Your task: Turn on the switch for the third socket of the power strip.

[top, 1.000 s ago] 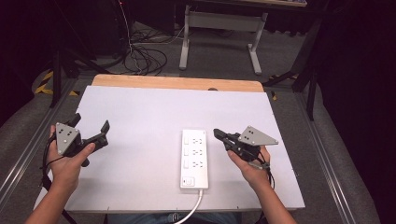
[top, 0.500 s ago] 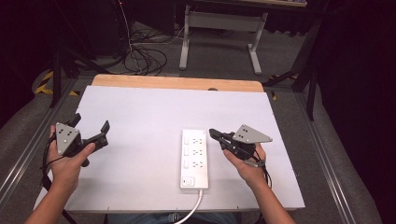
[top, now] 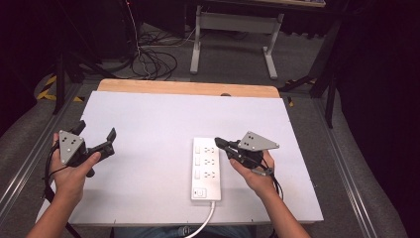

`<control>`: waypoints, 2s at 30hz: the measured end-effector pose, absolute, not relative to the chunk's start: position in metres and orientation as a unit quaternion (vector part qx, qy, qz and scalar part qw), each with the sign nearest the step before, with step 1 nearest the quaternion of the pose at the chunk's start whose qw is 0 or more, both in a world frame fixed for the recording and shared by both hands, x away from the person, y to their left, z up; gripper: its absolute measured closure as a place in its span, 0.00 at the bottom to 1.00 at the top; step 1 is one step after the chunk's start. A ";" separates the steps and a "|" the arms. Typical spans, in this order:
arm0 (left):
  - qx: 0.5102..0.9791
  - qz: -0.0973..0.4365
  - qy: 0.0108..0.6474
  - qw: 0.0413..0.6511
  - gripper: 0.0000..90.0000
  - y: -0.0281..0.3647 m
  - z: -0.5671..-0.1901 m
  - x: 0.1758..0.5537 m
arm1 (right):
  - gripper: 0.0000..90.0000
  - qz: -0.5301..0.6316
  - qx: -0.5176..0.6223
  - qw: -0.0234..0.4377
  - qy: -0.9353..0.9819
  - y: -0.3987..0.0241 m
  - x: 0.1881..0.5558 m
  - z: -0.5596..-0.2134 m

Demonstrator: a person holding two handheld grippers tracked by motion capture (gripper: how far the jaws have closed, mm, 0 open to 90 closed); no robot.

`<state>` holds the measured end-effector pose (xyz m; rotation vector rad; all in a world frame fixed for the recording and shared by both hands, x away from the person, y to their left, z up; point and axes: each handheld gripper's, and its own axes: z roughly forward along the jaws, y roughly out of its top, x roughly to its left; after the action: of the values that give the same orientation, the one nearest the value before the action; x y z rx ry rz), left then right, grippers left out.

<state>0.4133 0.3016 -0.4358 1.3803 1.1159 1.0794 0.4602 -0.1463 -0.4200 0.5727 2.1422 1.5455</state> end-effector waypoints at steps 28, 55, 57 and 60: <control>0.572 0.447 0.462 0.508 0.08 0.302 -0.436 0.413 | 1.00 0.552 0.191 0.202 0.786 -0.122 0.469 -0.422; 0.571 0.447 0.463 0.509 0.08 0.302 -0.435 0.412 | 1.00 0.531 0.186 0.191 0.804 -0.107 0.479 -0.430; 0.572 0.447 0.462 0.509 0.08 0.302 -0.435 0.412 | 1.00 0.529 0.186 0.191 0.806 -0.105 0.481 -0.431; 0.571 0.449 0.462 0.509 0.08 0.303 -0.435 0.412 | 1.00 0.523 0.183 0.190 0.811 -0.101 0.483 -0.432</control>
<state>0.4120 0.3028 -0.4350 1.3751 1.1134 1.0805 0.4829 -0.1012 -0.4325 0.5155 2.2783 1.4685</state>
